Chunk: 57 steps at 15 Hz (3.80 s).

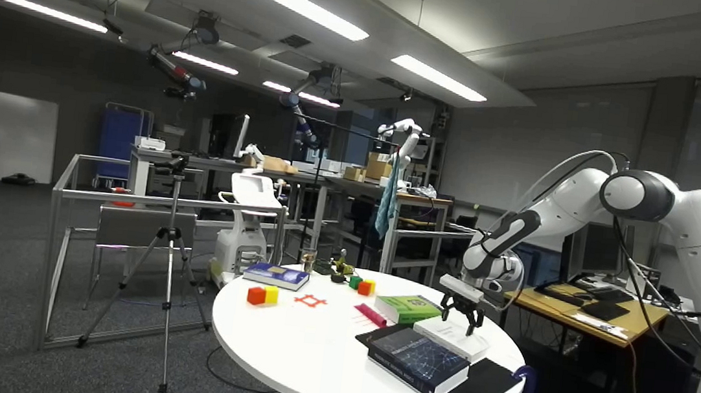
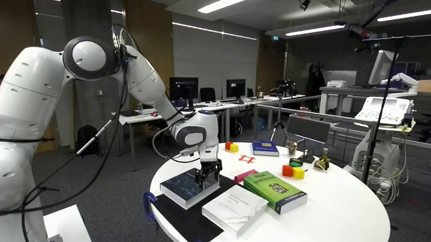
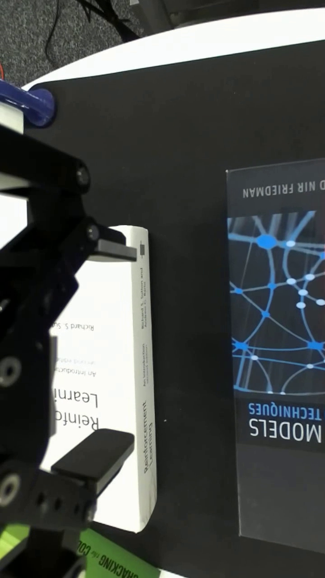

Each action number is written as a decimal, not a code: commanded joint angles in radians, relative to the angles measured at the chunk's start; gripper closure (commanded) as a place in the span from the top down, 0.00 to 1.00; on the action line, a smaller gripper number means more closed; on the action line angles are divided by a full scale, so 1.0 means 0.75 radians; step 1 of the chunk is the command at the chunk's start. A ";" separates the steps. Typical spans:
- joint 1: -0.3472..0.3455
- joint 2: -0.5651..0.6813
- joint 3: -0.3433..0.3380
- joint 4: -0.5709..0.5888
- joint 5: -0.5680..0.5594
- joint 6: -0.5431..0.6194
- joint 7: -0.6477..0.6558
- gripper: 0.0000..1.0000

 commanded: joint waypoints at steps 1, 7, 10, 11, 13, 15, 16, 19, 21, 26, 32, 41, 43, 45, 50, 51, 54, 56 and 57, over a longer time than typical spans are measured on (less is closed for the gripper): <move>0.013 0.001 -0.014 0.004 0.010 -0.005 -0.007 1.00; 0.014 0.001 -0.013 0.005 0.010 -0.005 -0.007 1.00; 0.015 0.013 -0.016 0.010 0.019 0.008 0.007 1.00; 0.020 0.019 -0.022 0.013 0.015 0.006 0.019 1.00; 0.018 0.035 -0.018 0.022 0.020 0.003 0.017 1.00; 0.019 0.068 -0.014 0.039 0.023 0.003 0.019 1.00; 0.021 0.090 -0.011 0.050 0.023 0.010 0.016 1.00; 0.026 0.149 -0.006 0.087 0.022 0.023 0.009 1.00; 0.028 0.207 -0.002 0.135 0.021 0.028 0.000 1.00; 0.051 0.325 -0.004 0.233 0.014 0.035 -0.005 1.00; 0.089 0.395 -0.001 0.296 0.009 0.028 -0.002 1.00; 0.151 0.418 -0.013 0.330 -0.003 0.028 0.031 1.00; 0.170 0.412 -0.016 0.324 -0.003 0.023 0.055 1.00; 0.191 0.405 -0.020 0.315 -0.006 0.021 0.069 1.00; 0.244 0.385 -0.011 0.292 -0.011 0.023 0.101 1.00; 0.255 0.389 -0.010 0.293 -0.014 0.027 0.107 1.00; 0.292 0.395 -0.008 0.297 -0.020 0.025 0.135 1.00; 0.312 0.393 -0.003 0.296 -0.021 0.029 0.148 1.00; 0.323 0.390 -0.001 0.293 -0.022 0.030 0.156 1.00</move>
